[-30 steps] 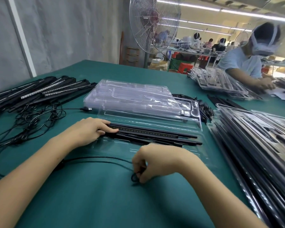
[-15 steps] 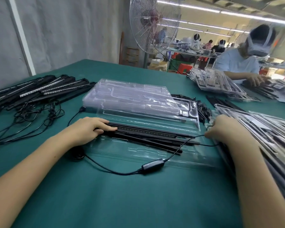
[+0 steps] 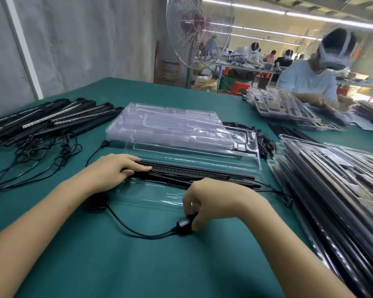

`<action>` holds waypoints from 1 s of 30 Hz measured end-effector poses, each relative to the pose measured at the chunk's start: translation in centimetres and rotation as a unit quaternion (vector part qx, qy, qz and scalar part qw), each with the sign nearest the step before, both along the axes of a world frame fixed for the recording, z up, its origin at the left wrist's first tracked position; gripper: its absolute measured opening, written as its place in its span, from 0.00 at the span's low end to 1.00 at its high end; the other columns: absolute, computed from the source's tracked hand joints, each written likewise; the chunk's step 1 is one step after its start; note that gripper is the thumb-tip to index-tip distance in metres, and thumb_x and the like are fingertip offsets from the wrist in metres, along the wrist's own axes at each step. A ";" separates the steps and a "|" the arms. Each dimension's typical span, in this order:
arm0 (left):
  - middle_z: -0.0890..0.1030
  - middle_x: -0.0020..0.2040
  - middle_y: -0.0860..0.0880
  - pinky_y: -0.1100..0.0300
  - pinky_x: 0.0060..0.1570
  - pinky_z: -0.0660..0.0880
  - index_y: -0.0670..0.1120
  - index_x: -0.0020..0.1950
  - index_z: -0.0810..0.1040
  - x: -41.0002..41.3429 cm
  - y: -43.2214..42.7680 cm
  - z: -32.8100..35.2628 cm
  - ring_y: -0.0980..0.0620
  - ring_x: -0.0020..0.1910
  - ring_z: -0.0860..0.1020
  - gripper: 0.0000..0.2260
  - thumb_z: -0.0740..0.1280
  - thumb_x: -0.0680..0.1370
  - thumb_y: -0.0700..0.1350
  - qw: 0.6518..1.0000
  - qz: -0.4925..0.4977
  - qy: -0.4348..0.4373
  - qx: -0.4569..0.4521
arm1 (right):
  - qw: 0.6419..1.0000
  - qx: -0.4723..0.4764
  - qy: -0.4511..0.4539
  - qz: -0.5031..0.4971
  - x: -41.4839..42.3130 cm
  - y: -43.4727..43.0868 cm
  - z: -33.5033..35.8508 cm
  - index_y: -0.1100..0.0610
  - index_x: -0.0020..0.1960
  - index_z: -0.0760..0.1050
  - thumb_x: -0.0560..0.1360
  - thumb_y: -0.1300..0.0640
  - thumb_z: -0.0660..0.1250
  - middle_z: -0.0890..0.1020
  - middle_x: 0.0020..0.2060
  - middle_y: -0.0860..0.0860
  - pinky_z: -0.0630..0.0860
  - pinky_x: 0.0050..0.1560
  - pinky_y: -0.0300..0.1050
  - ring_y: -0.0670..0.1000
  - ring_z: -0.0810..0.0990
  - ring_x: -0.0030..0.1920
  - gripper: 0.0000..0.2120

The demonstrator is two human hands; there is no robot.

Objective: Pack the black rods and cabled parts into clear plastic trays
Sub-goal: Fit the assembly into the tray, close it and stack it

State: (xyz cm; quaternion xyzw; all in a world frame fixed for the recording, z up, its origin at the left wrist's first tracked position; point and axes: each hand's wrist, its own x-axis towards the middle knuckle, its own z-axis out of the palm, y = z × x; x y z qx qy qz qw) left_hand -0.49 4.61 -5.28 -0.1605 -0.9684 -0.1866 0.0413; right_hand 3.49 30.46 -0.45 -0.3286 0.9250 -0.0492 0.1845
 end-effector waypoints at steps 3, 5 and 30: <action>0.71 0.69 0.60 0.55 0.66 0.65 0.76 0.54 0.68 -0.1 -0.1 0.0 0.53 0.68 0.69 0.26 0.62 0.80 0.40 1.000 -0.002 -0.002 -0.004 | 0.997 -0.082 -0.006 -0.013 -1.1 1.1 0.4 0.50 0.45 0.80 0.71 0.51 0.72 0.78 0.35 0.40 0.71 0.35 0.38 0.39 0.75 0.35 0.04; 0.71 0.69 0.60 0.55 0.67 0.65 0.76 0.54 0.67 -0.1 0.0 0.0 0.53 0.68 0.69 0.26 0.63 0.80 0.40 1.000 -0.003 0.000 -0.004 | 0.983 -0.174 -0.008 -0.051 -1.8 2.1 0.6 0.50 0.46 0.82 0.73 0.52 0.70 0.81 0.37 0.39 0.74 0.40 0.36 0.37 0.77 0.38 0.04; 0.70 0.70 0.60 0.57 0.66 0.65 0.72 0.59 0.72 -0.1 0.0 -0.1 0.55 0.68 0.68 0.22 0.61 0.81 0.41 1.000 0.001 -0.013 -0.003 | 0.981 -0.065 0.098 -0.152 -1.6 -0.5 -1.8 0.57 0.47 0.80 0.68 0.59 0.75 0.81 0.45 0.54 0.74 0.45 0.43 0.55 0.78 0.46 0.08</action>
